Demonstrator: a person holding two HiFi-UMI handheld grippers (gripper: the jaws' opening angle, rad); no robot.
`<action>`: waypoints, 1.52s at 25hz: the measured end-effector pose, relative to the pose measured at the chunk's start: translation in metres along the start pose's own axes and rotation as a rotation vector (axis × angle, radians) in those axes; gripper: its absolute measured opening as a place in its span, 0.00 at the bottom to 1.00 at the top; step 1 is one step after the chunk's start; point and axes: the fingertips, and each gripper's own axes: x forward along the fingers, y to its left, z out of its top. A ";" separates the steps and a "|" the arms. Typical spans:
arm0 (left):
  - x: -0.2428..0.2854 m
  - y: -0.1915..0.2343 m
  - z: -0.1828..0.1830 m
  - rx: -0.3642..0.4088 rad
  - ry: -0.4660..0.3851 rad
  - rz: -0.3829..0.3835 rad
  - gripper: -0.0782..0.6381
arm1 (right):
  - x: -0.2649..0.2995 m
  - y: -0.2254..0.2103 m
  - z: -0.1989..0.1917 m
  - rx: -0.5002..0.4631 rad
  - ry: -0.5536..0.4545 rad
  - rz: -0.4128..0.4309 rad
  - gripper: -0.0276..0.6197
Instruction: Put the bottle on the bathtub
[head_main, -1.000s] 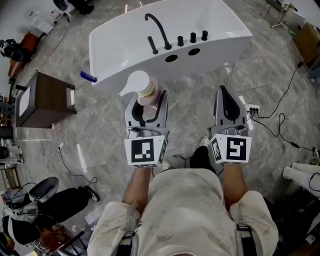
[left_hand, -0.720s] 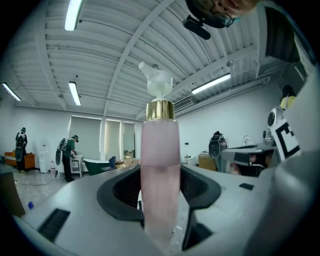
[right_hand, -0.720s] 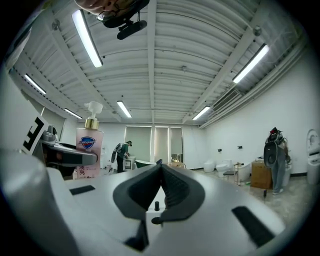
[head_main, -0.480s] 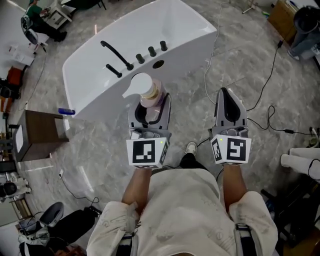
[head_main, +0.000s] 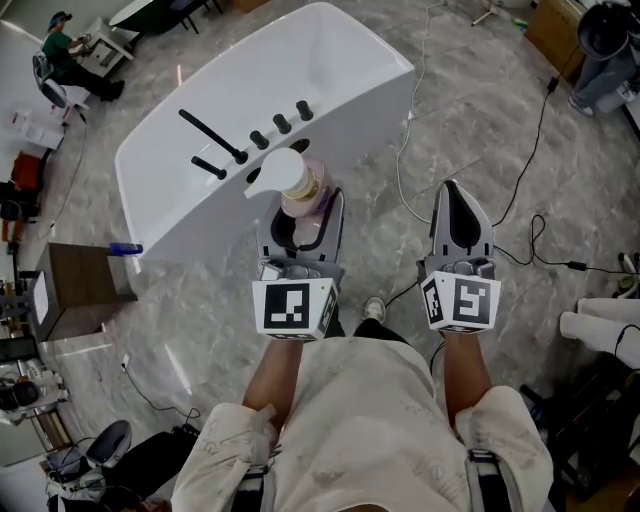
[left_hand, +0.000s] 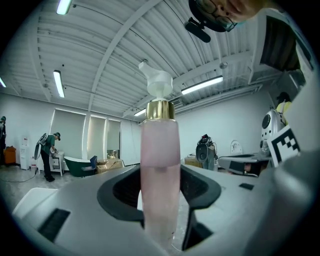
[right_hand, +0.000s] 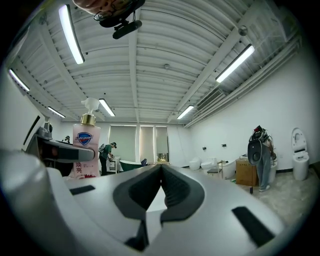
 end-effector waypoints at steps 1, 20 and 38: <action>0.006 0.000 -0.001 -0.003 0.001 -0.001 0.42 | 0.005 -0.005 -0.001 0.001 0.004 -0.005 0.02; 0.148 0.093 0.003 -0.059 -0.007 -0.065 0.42 | 0.165 -0.004 0.013 -0.059 0.029 -0.056 0.02; 0.238 0.205 -0.017 -0.116 -0.004 -0.096 0.42 | 0.298 0.055 0.014 -0.148 0.059 -0.050 0.02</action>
